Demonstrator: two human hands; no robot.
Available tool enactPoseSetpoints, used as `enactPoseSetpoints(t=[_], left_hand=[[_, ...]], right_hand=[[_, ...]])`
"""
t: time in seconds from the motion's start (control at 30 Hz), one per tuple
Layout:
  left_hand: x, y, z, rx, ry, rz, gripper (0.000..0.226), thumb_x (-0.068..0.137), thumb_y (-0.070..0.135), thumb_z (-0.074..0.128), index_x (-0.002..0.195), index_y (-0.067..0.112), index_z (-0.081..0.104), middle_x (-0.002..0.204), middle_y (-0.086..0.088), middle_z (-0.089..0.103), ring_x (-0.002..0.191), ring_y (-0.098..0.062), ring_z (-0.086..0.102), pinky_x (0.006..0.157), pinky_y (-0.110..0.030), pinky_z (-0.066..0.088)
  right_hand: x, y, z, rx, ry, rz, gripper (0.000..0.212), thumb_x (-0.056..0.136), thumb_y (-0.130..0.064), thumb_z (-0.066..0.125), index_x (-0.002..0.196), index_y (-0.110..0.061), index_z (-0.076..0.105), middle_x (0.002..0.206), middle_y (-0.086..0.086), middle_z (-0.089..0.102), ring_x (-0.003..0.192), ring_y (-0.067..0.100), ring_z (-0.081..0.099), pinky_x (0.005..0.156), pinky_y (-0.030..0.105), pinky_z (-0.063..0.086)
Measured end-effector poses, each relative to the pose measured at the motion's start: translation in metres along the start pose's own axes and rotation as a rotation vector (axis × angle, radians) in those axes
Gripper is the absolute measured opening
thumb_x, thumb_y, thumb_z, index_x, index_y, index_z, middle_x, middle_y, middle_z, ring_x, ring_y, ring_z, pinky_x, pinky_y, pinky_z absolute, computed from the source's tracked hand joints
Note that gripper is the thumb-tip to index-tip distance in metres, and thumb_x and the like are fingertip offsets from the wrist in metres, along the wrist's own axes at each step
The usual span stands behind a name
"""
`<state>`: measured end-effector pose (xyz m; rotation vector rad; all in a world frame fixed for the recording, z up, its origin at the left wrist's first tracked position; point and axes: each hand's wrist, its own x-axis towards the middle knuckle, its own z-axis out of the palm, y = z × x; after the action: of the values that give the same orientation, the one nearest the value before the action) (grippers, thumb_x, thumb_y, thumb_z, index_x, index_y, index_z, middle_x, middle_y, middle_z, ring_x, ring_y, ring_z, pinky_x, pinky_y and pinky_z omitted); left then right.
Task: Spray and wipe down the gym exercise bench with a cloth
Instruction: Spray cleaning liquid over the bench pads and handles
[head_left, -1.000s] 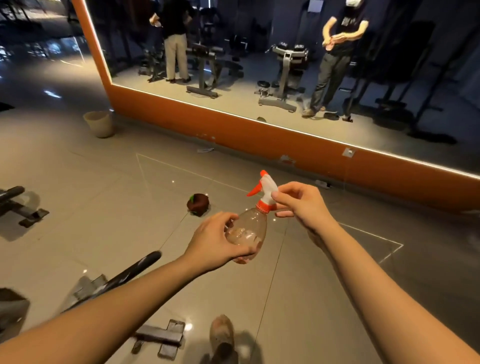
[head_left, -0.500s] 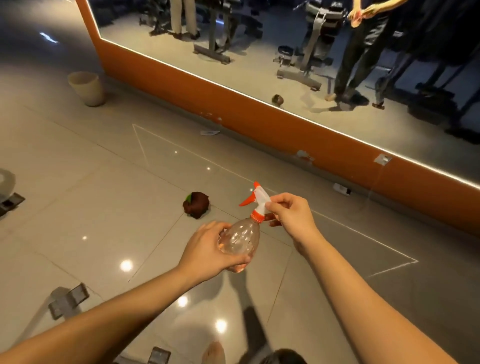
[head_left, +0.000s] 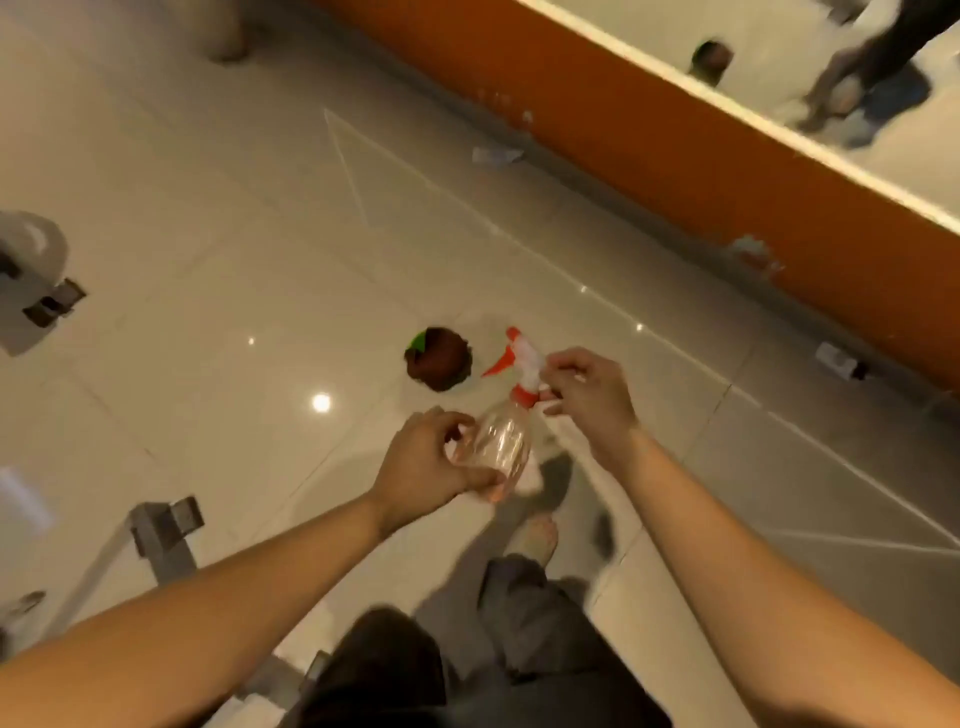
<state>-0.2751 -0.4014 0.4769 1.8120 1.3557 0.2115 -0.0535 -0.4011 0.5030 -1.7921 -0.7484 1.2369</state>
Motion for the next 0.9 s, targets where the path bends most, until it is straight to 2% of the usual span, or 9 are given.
enactPoseSetpoints(t=[0.13,0.23,0.33,0.4,0.5,0.57,0.7,0.77,0.9], left_hand=[[0.088,-0.05,0.043,0.021,-0.008,-0.086,0.069,0.064,0.054,0.09,0.122,0.025,0.066,0.101,0.009,0.06,0.093,-0.012,0.053,0.075,-0.03,0.043],[0.138,-0.1,0.085,0.023,-0.032,-0.12,0.074,0.057,0.065,0.082,0.12,0.028,0.065,0.101,0.009,0.062,0.091,-0.012,0.053,0.074,-0.03,0.04],[0.184,-0.159,0.127,0.028,-0.076,-0.117,0.074,0.055,0.074,0.072,0.116,0.032,0.065,0.098,0.014,0.06,0.09,-0.01,0.054,0.073,-0.029,0.041],[0.212,-0.199,0.151,0.029,-0.093,-0.122,0.068,0.058,0.069,0.076,0.114,0.032,0.065,0.098,0.015,0.06,0.091,-0.009,0.054,0.074,-0.029,0.043],[0.254,-0.249,0.186,0.029,-0.115,-0.104,0.068,0.06,0.072,0.072,0.114,0.03,0.064,0.099,0.015,0.06,0.09,-0.008,0.053,0.075,-0.024,0.044],[0.283,-0.277,0.206,0.035,-0.125,-0.078,0.065,0.062,0.07,0.07,0.111,0.029,0.064,0.096,0.016,0.058,0.087,-0.007,0.053,0.072,-0.021,0.042],[0.339,-0.316,0.237,0.031,-0.081,-0.1,0.062,0.053,0.066,0.071,0.099,0.026,0.063,0.091,0.013,0.057,0.084,-0.01,0.053,0.071,-0.031,0.048],[0.365,-0.33,0.252,0.034,-0.05,-0.129,0.066,0.046,0.068,0.07,0.096,0.025,0.062,0.09,0.01,0.059,0.082,-0.012,0.056,0.07,-0.036,0.051],[0.405,-0.352,0.266,-0.002,-0.127,-0.209,0.062,0.05,0.054,0.082,0.1,0.024,0.06,0.093,0.007,0.066,0.083,-0.015,0.063,0.076,-0.043,0.056]], right_hand=[[0.106,0.052,0.021,0.031,-0.04,0.081,0.01,0.098,-0.008,0.065,0.106,-0.007,0.07,0.107,0.018,0.07,0.09,0.035,0.072,0.072,0.044,0.06],[0.166,0.104,0.04,0.0,-0.06,0.098,0.019,0.098,-0.014,0.066,0.115,-0.005,0.065,0.11,0.014,0.07,0.092,0.027,0.073,0.072,0.035,0.062],[0.216,0.168,0.058,0.089,-0.079,0.11,0.018,0.095,-0.007,0.067,0.109,0.003,0.062,0.1,0.006,0.071,0.086,0.02,0.073,0.067,0.03,0.059],[0.249,0.207,0.073,0.115,-0.084,0.114,0.014,0.095,0.002,0.064,0.107,0.007,0.06,0.094,0.006,0.065,0.078,0.015,0.069,0.061,0.027,0.055],[0.3,0.264,0.094,0.16,-0.094,0.096,0.008,0.095,0.008,0.061,0.094,0.0,0.058,0.085,0.006,0.06,0.074,0.013,0.063,0.06,0.022,0.051],[0.332,0.298,0.103,0.137,-0.084,0.076,0.009,0.096,0.003,0.063,0.09,-0.002,0.058,0.087,0.006,0.061,0.078,0.017,0.062,0.065,0.027,0.05],[0.393,0.341,0.119,-0.019,-0.049,0.034,0.015,0.098,-0.012,0.065,0.107,0.0,0.063,0.097,0.008,0.064,0.078,0.017,0.066,0.056,0.031,0.057],[0.421,0.348,0.129,-0.082,-0.062,-0.034,0.011,0.098,-0.012,0.063,0.105,-0.004,0.065,0.095,0.009,0.065,0.076,0.018,0.065,0.053,0.029,0.055],[0.462,0.366,0.136,-0.09,-0.205,-0.194,0.01,0.098,-0.015,0.063,0.099,-0.005,0.064,0.097,0.027,0.064,0.079,0.033,0.066,0.06,0.04,0.054]])
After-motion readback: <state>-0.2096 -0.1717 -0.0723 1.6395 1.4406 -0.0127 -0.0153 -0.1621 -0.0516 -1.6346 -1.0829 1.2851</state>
